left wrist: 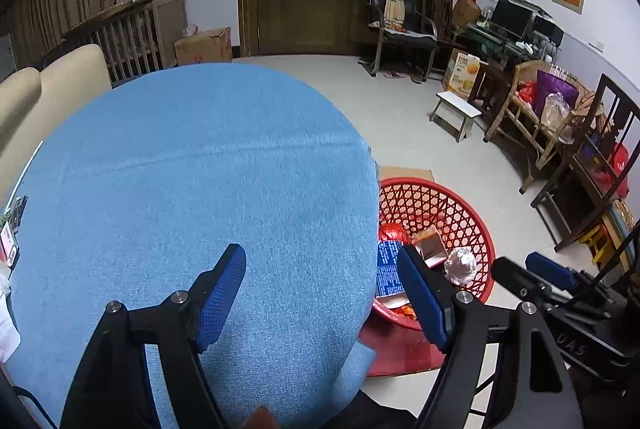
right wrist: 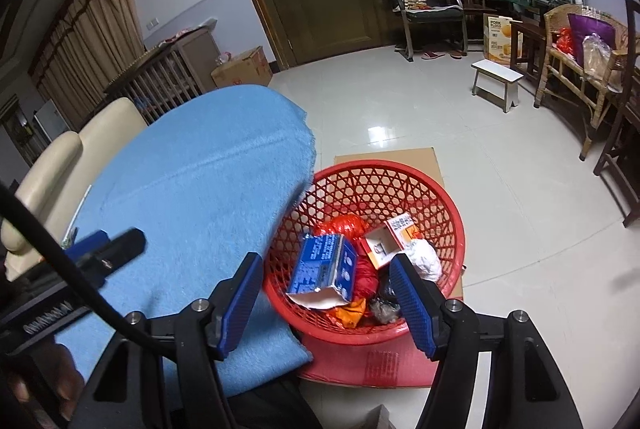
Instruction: Collect trash
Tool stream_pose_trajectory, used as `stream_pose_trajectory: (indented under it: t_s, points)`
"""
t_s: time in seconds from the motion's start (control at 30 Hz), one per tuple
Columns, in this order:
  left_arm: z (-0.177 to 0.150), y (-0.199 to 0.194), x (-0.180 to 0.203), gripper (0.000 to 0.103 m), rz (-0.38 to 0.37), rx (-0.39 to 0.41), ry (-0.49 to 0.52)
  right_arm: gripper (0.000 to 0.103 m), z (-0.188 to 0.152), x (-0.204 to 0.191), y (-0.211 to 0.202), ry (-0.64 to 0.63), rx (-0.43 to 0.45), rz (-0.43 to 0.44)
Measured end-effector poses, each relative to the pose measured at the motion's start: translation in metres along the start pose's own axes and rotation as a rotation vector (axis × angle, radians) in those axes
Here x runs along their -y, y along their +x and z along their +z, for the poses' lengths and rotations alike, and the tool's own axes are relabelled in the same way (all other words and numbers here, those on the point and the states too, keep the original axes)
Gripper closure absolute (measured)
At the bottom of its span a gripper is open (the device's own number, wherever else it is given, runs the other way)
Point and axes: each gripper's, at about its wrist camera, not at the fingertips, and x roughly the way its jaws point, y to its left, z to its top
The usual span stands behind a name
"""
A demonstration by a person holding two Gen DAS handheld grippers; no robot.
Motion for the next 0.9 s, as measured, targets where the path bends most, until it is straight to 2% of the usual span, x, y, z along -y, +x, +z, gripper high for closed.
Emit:
stream_pose_trajectory:
  t_s: [0.13, 0.3, 0.9]
  points:
    - [0.0, 0.0, 0.001, 0.024, 0.011, -0.001, -0.003, 0.03, -0.003, 0.001, 0.001, 0.0, -0.007, -0.017]
    - [-0.002, 0.001, 0.003, 0.017, 0.026, -0.001, 0.0, 0.027, -0.007, -0.001, 0.003, -0.018, -0.015, -0.029]
    - [-0.004, 0.002, 0.001, 0.017, 0.02, -0.005, -0.002, 0.027, -0.011, -0.006, 0.01, -0.034, -0.037, -0.036]
